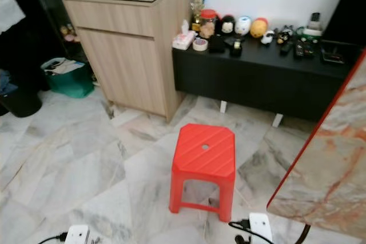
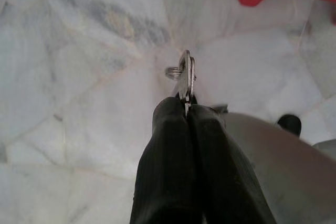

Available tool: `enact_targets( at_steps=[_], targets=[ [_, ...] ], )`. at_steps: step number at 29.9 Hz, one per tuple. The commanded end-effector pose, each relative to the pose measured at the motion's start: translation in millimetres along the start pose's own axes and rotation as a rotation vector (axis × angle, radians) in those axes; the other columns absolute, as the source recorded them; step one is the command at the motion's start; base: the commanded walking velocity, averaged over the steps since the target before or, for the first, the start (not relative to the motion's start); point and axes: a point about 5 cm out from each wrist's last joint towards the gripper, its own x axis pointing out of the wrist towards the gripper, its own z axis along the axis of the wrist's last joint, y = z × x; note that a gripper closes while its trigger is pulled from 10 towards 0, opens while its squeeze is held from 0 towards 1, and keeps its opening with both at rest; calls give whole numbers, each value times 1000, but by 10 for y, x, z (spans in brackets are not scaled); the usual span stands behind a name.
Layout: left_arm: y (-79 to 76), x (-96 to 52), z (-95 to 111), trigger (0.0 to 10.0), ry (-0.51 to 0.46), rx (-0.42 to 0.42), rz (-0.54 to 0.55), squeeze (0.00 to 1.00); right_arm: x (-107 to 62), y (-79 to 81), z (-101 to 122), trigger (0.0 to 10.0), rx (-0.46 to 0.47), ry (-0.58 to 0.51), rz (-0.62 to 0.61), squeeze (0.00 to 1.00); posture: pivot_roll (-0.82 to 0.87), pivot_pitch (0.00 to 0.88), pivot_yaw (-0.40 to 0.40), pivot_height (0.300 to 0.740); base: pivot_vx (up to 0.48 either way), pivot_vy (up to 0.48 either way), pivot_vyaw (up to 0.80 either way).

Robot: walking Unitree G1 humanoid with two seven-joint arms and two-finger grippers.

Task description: Hang keys on a hook

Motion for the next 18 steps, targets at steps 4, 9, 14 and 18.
enact_targets(
  at_steps=[4,9,14,18],
  targets=[
    [62,-36,-129,10000,46,-3,13,0,10,37,6,10000,-3,15,6,0,-35,0,14,740,0,0,-766],
    [65,-49,-172,10000,50,-9,13,0,6,31,-9,10000,-12,21,12,0,-31,0,14,740,0,0,-731],
    [65,-52,-176,10000,46,-7,11,0,4,34,-28,10000,-10,24,10,0,-39,0,21,740,0,0,-706],
    [55,-44,-151,10000,39,2,7,0,3,36,-32,10000,-7,18,7,0,-41,0,22,740,0,0,-464]
  ],
)
